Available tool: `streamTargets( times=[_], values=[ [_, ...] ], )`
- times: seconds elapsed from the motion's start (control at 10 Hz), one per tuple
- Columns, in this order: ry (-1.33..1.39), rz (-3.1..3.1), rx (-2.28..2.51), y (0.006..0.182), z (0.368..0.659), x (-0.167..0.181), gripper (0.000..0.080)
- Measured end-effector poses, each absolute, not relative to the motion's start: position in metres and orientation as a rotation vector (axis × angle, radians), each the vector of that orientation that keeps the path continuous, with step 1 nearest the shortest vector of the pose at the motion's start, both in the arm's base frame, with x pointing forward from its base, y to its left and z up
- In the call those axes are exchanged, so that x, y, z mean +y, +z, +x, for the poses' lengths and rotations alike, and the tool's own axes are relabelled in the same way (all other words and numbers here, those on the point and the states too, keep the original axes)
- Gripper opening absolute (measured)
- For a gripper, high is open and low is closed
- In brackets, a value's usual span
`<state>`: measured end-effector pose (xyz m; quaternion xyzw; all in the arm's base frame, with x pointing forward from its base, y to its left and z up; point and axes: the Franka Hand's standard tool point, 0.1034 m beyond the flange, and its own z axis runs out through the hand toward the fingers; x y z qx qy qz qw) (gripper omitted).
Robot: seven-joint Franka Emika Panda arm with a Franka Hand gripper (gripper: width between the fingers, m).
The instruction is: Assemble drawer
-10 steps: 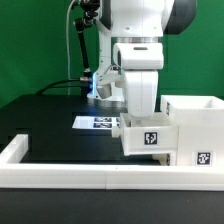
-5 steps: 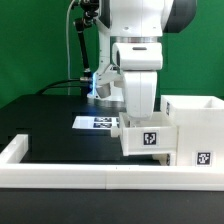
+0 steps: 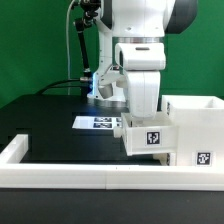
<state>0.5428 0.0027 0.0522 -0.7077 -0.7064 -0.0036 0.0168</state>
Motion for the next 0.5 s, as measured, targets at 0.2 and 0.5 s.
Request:
streamTargets(
  times=[0.2, 0.5],
  values=[
    [-0.014, -2.199, -2.197, 0.0519, 0.5441, 0.0066, 0.0041],
    [-0.019, -2.214, -2.187, 0.0530, 0.5460, 0.0128, 0.0041]
  ],
)
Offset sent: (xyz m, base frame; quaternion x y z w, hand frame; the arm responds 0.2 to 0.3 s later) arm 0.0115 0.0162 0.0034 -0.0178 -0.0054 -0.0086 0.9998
